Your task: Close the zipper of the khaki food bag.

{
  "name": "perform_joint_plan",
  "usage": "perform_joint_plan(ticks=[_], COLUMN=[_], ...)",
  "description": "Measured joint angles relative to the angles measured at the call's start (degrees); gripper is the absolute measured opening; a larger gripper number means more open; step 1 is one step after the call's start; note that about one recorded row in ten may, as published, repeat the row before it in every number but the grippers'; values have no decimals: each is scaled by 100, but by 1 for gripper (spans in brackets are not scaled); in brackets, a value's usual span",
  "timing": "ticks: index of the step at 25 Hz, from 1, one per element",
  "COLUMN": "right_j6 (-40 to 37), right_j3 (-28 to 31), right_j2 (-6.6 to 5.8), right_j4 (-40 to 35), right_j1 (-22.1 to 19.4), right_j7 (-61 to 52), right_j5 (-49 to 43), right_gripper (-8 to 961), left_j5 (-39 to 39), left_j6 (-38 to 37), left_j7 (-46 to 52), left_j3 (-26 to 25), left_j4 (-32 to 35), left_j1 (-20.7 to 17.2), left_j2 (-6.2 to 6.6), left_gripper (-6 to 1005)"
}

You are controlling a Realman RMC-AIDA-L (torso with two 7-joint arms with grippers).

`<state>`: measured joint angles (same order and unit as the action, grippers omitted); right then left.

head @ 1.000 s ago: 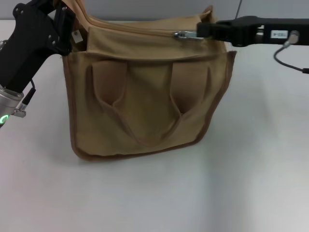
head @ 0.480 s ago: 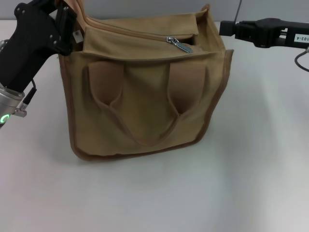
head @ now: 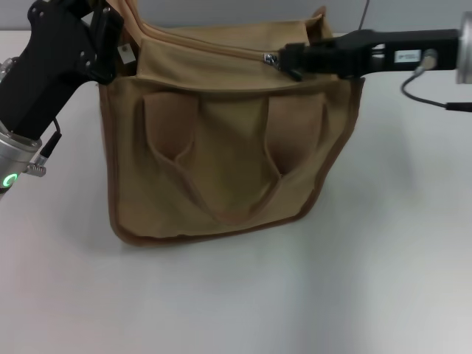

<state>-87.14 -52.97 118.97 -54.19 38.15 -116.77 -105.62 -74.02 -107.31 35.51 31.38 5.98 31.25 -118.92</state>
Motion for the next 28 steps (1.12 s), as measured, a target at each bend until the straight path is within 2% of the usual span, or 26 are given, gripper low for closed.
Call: perform_joint_plan(ticks=[3, 8, 18, 25, 28], right_j6=[107, 197, 196, 276, 272], right_j3=[-34, -76, -49, -429, -479], right_j2=[-2, 13, 10, 13, 12], right_j4=[254, 292, 115, 135, 115], right_j1=[292, 385, 202, 323, 332], right_j7=[-13, -35, -84, -141, -164], right_j5=[-310, -502, -508, -512, -513], right_gripper=[204, 246, 192, 181, 145], left_j5=[0, -4, -5, -9, -8], left_j6=[-22, -56, -69, -71, -71], left_j7=[21, 53, 53, 52, 52], left_j3=[0, 0, 6, 17, 17], left_j4=[0, 0, -5, -19, -19], left_j1=[6, 29, 30, 30, 30], left_j2=[0, 0, 0, -4, -5], left_gripper=[30, 30, 31, 31, 31])
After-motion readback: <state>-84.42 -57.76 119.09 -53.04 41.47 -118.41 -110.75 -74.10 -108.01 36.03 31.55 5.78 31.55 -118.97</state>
